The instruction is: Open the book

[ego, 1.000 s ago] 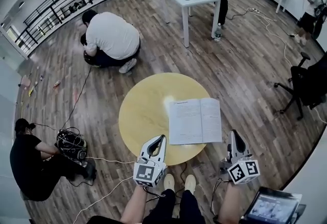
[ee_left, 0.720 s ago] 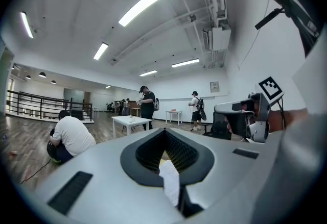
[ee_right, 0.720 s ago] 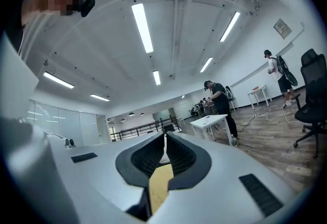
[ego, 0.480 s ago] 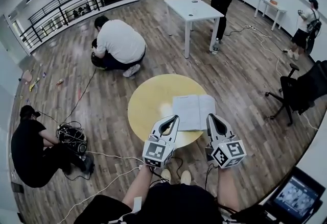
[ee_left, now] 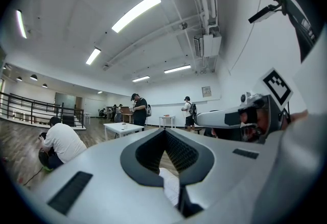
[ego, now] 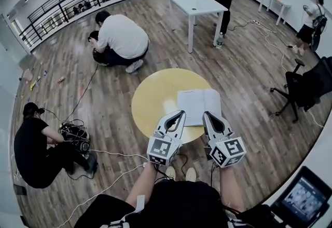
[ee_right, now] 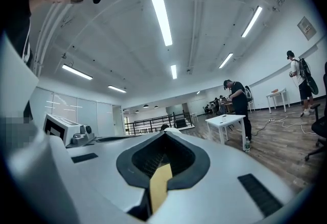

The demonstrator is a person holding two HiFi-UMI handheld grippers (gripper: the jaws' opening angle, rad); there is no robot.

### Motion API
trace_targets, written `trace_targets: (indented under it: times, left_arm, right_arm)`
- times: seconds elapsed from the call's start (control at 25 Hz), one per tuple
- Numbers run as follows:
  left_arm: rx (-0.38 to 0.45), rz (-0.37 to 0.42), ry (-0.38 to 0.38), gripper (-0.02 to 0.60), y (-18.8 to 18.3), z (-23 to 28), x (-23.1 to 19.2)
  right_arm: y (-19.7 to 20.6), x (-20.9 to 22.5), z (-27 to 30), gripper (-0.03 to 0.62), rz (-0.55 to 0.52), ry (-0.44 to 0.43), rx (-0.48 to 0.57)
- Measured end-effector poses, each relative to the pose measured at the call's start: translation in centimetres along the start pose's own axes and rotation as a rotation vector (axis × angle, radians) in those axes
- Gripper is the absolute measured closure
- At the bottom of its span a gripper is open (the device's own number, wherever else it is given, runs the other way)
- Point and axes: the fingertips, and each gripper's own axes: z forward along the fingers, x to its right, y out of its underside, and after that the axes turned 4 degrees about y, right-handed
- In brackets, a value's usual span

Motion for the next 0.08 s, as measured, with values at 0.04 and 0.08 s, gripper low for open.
trace_targets:
  times: [0.04, 0.08]
  left_arm:
    - [-0.001, 0.000, 0.002, 0.584, -0.03, 0.03, -0.41]
    - [-0.002, 0.001, 0.003, 0.584, -0.06, 0.06, -0.81]
  right_arm:
    - [-0.06, -0.21, 0.43, 0.591, 0.000, -0.001, -0.001]
    - [-0.12, -0.41, 0.85, 0.591, 0.000, -0.001, -0.002]
